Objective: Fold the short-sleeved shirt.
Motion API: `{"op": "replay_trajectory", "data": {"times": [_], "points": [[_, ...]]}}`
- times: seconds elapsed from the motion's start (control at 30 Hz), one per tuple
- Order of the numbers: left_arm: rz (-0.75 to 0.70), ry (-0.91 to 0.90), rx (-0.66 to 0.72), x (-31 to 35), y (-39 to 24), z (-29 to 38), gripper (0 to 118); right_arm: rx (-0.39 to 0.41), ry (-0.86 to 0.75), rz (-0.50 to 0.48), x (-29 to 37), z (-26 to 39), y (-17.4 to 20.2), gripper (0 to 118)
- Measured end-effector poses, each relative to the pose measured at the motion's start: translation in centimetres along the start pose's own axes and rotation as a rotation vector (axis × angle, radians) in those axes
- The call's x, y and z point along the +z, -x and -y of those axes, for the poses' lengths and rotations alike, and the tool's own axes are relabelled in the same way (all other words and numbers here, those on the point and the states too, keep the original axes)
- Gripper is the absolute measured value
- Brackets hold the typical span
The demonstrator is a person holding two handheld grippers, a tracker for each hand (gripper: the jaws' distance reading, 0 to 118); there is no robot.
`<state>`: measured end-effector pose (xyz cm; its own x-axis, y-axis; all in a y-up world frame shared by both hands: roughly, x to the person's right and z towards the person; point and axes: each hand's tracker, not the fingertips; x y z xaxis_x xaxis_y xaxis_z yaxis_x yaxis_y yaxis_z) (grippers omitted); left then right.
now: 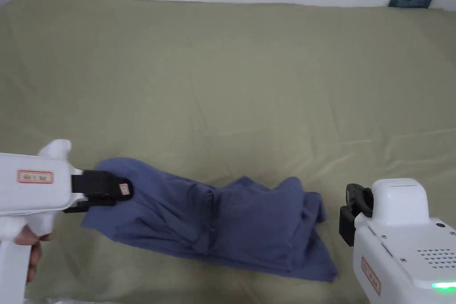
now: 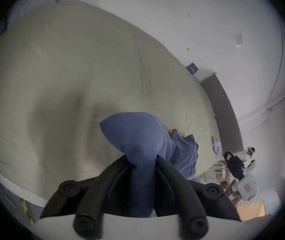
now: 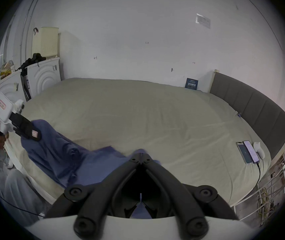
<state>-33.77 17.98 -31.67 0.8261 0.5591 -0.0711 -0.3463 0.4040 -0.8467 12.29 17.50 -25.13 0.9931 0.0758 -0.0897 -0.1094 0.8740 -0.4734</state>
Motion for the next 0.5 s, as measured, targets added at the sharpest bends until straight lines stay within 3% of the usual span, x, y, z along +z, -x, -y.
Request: {"op": "replay_trajectory", "data": {"times": [0.23, 0.5], "points": [[-0.113, -0.036, -0.051, 3.0, -2.0, 0.1, 15, -0.024, -0.096, 0.018, 0.8, -0.8, -0.2, 0], [-0.114, 0.049, -0.236, -1.7, -11.6, 1.3, 15, -0.021, -0.169, 0.073, 2.8, -1.8, -1.6, 0]]}}
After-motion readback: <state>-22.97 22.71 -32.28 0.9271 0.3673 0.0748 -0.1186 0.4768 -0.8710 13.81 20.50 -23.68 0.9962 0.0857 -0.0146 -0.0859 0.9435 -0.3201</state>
